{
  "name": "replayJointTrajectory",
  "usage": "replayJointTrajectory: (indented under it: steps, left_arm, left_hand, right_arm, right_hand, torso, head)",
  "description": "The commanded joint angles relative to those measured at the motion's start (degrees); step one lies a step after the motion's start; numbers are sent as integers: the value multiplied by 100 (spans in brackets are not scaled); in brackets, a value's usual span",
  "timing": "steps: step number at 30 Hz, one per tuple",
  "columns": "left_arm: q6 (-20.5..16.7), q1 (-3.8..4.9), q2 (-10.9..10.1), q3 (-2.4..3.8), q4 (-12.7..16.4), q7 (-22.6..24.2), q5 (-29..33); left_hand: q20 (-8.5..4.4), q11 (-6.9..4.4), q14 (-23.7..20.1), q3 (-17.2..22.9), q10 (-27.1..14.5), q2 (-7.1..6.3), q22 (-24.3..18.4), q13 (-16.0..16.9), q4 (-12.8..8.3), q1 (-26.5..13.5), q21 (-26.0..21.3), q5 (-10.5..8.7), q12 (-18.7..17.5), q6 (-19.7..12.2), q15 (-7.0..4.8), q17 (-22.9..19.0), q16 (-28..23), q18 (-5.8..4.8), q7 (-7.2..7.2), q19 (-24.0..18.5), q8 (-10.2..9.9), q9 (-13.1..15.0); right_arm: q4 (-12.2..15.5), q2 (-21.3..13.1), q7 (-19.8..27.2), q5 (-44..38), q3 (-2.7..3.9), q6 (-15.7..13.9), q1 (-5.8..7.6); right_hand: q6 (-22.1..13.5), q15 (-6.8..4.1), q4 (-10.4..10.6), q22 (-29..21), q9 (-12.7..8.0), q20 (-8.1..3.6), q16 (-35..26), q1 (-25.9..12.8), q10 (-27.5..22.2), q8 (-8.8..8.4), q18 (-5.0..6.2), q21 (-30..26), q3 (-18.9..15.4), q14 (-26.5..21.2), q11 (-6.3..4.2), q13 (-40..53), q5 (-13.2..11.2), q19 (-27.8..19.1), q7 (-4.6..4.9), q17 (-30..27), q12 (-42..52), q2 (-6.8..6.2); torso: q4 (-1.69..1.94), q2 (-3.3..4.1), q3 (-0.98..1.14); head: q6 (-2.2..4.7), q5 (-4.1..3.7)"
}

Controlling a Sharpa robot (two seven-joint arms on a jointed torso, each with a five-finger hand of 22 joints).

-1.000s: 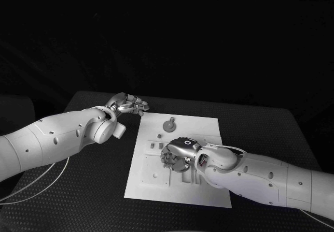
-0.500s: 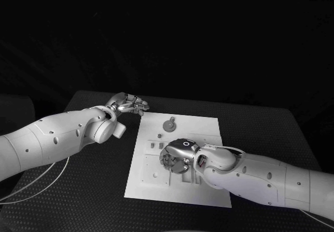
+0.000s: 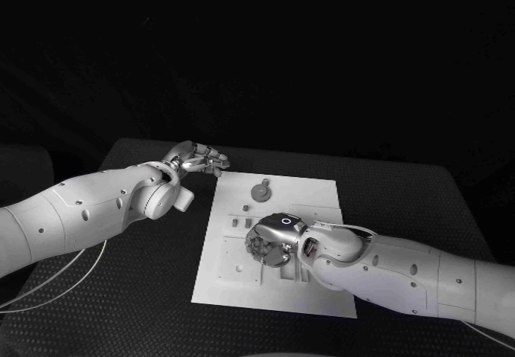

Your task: Assemble the parts on the task board

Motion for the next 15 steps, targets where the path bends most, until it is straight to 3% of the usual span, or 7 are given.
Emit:
replayJointTrajectory:
  steps: [1, 8, 11, 15]
  left_arm:
    - [39, 15, -2, 4, 13, 46, 28]
    - [30, 16, -4, 4, 16, 54, 28]
    - [33, 16, -7, 4, 17, 52, 28]
    - [38, 16, -9, 4, 15, 51, 28]
  left_hand:
    - [4, 5, 42, 5, -52, -24, -9, -8, 41, -33, -11, -24, 5, -42, -4, 6, -24, -26, -16, 39, -8, 3]
    - [4, 5, 42, 5, -52, -24, -10, -8, 41, -33, -11, -24, 5, -42, -4, 6, -25, -26, -16, 39, -8, 3]
    - [5, 7, 39, 3, -56, -29, -12, -9, 41, -34, -12, -24, 4, -46, -3, 9, -29, -27, -14, 36, -9, 2]
    - [6, 8, 38, 2, -58, -30, -14, -10, 42, -34, -13, -24, 3, -48, -2, 11, -32, -28, -14, 35, -9, 2]
  right_arm:
    - [-37, -6, -5, -4, -30, 67, -31]
    - [-78, -10, 98, 191, -31, -77, -31]
    - [-89, -21, 125, 235, -31, -198, -30]
    - [-99, -27, 120, 264, -31, -305, -29]
  right_hand:
    - [39, -5, -10, 7, 1, -15, -6, -62, 42, 24, 80, -18, 21, 52, -17, 9, 6, 39, 6, -9, -29, -6]
    - [39, -5, -10, 7, 1, -15, -6, -62, 42, 24, 80, -18, 21, 52, -17, 9, 6, 39, 6, -9, -29, -6]
    - [-385, 9, 17, 18, -95, -4, -6, -278, 23, -208, 73, -27, -106, 44, -2, 9, 5, 29, 180, -8, -54, -167]
    - [-515, 49, 2, 39, -122, -3, 20, -300, -129, -271, 78, -31, -136, 31, 45, -22, 5, 13, 236, 14, -153, -268]
  torso:
    - [-4, 1, 2]
    - [-5, 1, 1]
    - [-4, 1, 0]
    - [-4, -2, -2]
  head:
    - [7, 0]
    - [2, 5]
    - [2, 4]
    - [9, 0]
